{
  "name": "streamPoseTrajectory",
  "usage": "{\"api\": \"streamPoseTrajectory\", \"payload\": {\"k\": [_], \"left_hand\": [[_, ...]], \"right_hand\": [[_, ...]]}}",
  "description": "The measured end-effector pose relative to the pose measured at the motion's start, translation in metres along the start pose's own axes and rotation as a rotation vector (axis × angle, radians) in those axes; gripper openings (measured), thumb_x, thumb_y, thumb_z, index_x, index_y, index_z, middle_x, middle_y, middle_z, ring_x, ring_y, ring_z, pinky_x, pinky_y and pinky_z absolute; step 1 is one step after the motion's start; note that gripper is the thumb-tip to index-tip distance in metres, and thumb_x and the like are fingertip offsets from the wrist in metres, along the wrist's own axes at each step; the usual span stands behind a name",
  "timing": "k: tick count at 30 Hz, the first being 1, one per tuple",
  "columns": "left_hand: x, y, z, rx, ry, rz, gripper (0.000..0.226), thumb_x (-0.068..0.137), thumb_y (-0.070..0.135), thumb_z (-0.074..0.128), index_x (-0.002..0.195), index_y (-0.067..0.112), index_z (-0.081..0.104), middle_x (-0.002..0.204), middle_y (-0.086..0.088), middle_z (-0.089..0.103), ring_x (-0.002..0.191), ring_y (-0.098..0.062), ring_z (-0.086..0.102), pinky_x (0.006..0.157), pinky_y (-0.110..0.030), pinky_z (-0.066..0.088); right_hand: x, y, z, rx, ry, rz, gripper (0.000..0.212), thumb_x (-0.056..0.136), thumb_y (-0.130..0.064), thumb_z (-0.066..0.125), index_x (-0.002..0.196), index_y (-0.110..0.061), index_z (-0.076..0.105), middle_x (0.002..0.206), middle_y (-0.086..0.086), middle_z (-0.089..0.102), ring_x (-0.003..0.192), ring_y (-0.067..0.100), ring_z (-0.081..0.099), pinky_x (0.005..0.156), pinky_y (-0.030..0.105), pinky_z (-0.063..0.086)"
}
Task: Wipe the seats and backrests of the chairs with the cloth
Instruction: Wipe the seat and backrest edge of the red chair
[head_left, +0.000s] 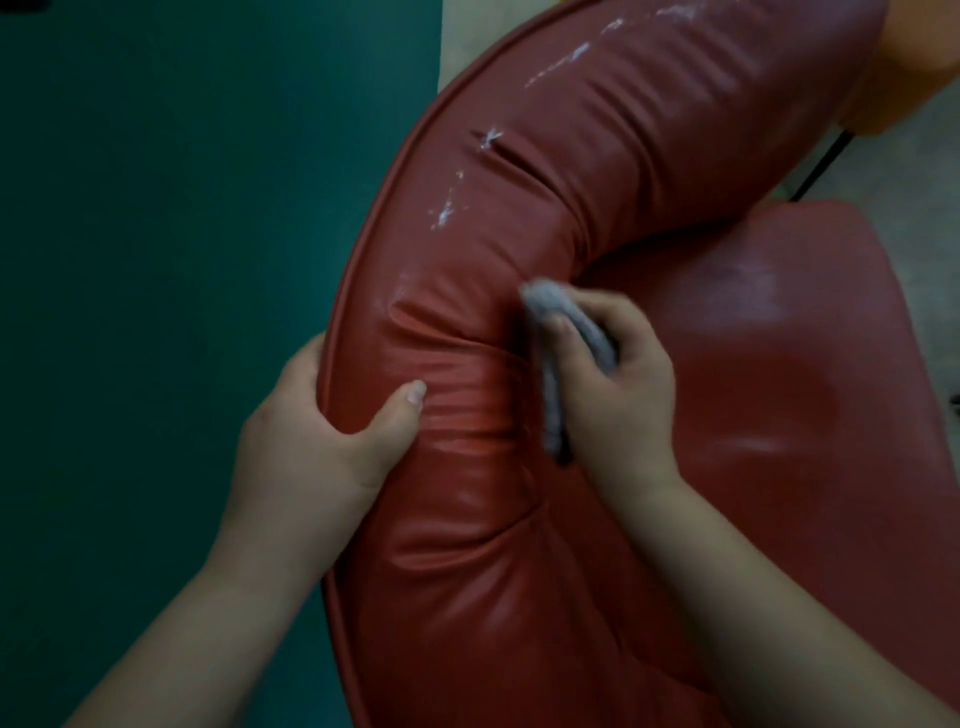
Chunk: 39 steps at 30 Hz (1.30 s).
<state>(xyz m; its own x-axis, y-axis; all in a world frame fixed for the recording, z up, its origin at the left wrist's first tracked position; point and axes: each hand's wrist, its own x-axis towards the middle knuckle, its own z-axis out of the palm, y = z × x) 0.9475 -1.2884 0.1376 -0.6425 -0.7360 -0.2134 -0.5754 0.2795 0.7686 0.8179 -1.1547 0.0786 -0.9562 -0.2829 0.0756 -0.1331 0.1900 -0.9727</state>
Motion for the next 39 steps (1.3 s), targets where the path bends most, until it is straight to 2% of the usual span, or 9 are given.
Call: {"api": "streamPoseTrajectory", "payload": {"k": [4,9,13,17,22,28,34,37,39], "left_hand": [[-0.001,0.000,0.000,-0.001,0.007,-0.009,0.044,0.057,0.068,0.057,0.096,0.047,0.058,0.084,0.050,0.057,0.081,0.023,0.056,0.063,0.004,0.036],[0.002,-0.002,-0.003,0.050,-0.019,0.017,0.053,0.059,0.070,0.054,0.106,0.045,0.054,0.083,0.054,0.052,0.080,0.029,0.051,0.062,0.007,0.033],[0.012,-0.006,-0.004,0.061,-0.066,0.039,0.060,0.055,0.072,0.050,0.109,0.045,0.050,0.080,0.038,0.056,0.076,0.032,0.047,0.061,0.006,0.034],[0.031,-0.006,-0.013,0.107,-0.153,0.088,0.081,0.052,0.073,0.051,0.127,0.042,0.049,0.093,0.035,0.054,0.079,0.027,0.049,0.065,0.004,0.034],[0.070,0.001,-0.026,0.111,-0.315,0.157,0.107,0.047,0.073,0.057,0.146,0.043,0.031,0.130,0.027,0.050,0.115,-0.001,0.055,0.091,-0.019,0.039],[0.099,0.009,-0.028,0.121,-0.532,0.238,0.082,0.047,0.068,0.063,0.122,0.068,0.031,0.099,0.045,0.054,0.089,0.020,0.056,0.069,0.002,0.038],[0.099,0.004,-0.024,0.116,-0.624,0.260,0.107,0.046,0.071,0.059,0.141,0.045,0.018,0.122,0.022,0.049,0.104,-0.004,0.057,0.083,-0.021,0.042],[0.103,0.002,-0.023,0.121,-0.627,0.276,0.108,0.043,0.074,0.057,0.140,0.047,0.018,0.112,0.028,0.046,0.100,0.000,0.055,0.079,-0.019,0.042],[0.108,-0.001,-0.023,0.099,-0.629,0.289,0.108,0.043,0.073,0.058,0.140,0.049,0.021,0.108,0.034,0.046,0.097,0.011,0.049,0.072,-0.007,0.038]], "right_hand": [[-0.004,-0.017,0.032,-0.014,-0.101,-0.224,0.017,0.084,-0.034,0.064,0.100,-0.033,0.060,0.090,-0.015,0.057,0.090,0.005,0.059,0.084,0.018,0.045],[-0.054,0.035,-0.012,-0.191,-0.169,0.194,0.026,0.086,-0.016,0.067,0.079,-0.037,0.053,0.088,-0.002,0.063,0.084,0.011,0.060,0.080,0.035,0.049],[-0.025,0.004,0.003,-0.035,0.086,0.110,0.011,0.089,-0.028,0.062,0.087,-0.038,0.059,0.087,-0.017,0.065,0.083,-0.002,0.061,0.077,0.018,0.047],[0.002,-0.032,0.043,-0.082,0.044,-0.138,0.010,0.087,-0.036,0.059,0.095,-0.040,0.054,0.094,-0.008,0.060,0.091,0.005,0.059,0.084,0.019,0.046],[-0.014,-0.024,0.036,-0.152,0.114,0.083,0.011,0.086,-0.032,0.060,0.083,-0.038,0.051,0.088,-0.013,0.059,0.088,0.005,0.058,0.082,0.024,0.045],[0.024,-0.056,0.064,-0.197,0.241,-0.064,0.010,0.086,-0.038,0.060,0.091,-0.043,0.053,0.096,-0.014,0.061,0.093,-0.002,0.059,0.084,0.014,0.043],[0.009,-0.042,0.052,-0.325,0.432,0.332,0.013,0.091,-0.032,0.059,0.084,-0.036,0.049,0.087,-0.014,0.060,0.083,0.001,0.057,0.080,0.030,0.047],[0.029,-0.065,0.064,-0.279,0.420,0.055,0.008,0.086,-0.037,0.060,0.091,-0.039,0.055,0.097,-0.009,0.062,0.093,0.005,0.059,0.084,0.020,0.046],[0.044,-0.075,0.081,-0.376,0.195,-0.163,0.019,0.084,-0.035,0.063,0.100,-0.025,0.063,0.097,-0.002,0.060,0.092,0.012,0.060,0.082,0.027,0.050]]}}
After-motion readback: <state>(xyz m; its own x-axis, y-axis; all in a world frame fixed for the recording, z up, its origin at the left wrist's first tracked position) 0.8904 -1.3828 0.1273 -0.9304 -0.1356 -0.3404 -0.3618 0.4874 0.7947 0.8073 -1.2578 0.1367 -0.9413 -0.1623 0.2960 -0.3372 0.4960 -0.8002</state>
